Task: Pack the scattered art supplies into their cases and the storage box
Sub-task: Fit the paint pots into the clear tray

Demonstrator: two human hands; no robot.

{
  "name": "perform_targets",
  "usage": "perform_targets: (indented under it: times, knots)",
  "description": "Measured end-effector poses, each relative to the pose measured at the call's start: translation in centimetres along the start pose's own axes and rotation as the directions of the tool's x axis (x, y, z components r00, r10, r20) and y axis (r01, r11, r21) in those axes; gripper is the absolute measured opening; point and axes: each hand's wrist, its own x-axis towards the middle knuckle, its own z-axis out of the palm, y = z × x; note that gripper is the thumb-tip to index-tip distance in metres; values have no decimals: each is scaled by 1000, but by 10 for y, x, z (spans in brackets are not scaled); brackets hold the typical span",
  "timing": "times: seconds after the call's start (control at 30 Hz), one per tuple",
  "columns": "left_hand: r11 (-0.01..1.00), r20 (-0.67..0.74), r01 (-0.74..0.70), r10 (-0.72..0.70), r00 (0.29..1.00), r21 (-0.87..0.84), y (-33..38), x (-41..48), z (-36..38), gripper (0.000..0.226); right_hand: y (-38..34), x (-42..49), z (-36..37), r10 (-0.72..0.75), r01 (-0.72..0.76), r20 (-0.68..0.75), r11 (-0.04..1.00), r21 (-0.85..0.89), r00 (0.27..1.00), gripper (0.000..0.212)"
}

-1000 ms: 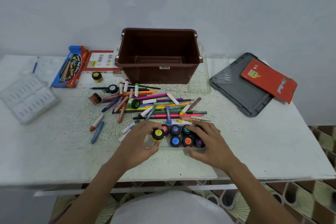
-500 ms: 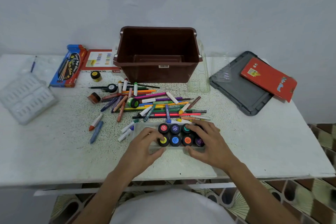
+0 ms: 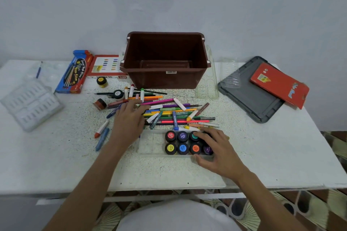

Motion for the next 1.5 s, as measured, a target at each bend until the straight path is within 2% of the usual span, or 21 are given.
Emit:
perform_targets:
  times: [0.13,0.27,0.43,0.53,0.63,0.7,0.8,0.9,1.07,1.2,1.37,1.5]
  knots:
    - [994,139,-41,27,990,102,-19,20,-2,59,0,-1,1,0,0,-3,1000,6,1000,61]
    - [991,150,-64,45,988,120,-25,24,-2,55,0,-1,1,2,-2,-5,1000,6,1000,61]
    - [1000,57,-25,24,998,3,-18,16,-8,42,0,-1,2,-1,1,-16,1000,12,1000,60]
    - [986,-5,-3,3,1000,-168,0,4,-17,40,1,-1,3,5,-5,-16,1000,22,1000,61]
    - [937,45,7,9,999,-349,18,-12,-27,40,1,-1,3,9,-9,-9,1000,24,1000,61]
    - [917,89,-23,63,994,-398,25,-23,-30,39,2,-1,3,8,-7,-12,1000,21,1000,61]
    - [929,162,-75,141,977,-362,30,-37,-25,37,2,-1,3,9,-8,-11,1000,17,1000,62]
    - [949,191,-82,145,971,-306,33,-47,-17,35,2,-1,3,7,-7,-9,1000,10,1000,62]
    - [974,94,-153,170,981,-167,31,-54,1,36,1,0,2,4,-4,-13,1000,7,1000,62]
    - [980,22,-116,121,992,-159,25,-59,12,31,1,-1,3,5,-5,-17,1000,8,1000,62]
    - [990,72,-58,67,995,-128,27,-58,16,29,1,-1,3,10,-9,-14,1000,6,1000,63]
    - [988,68,-76,86,994,-134,24,-58,13,35,1,-1,3,14,-14,-15,1000,12,1000,64]
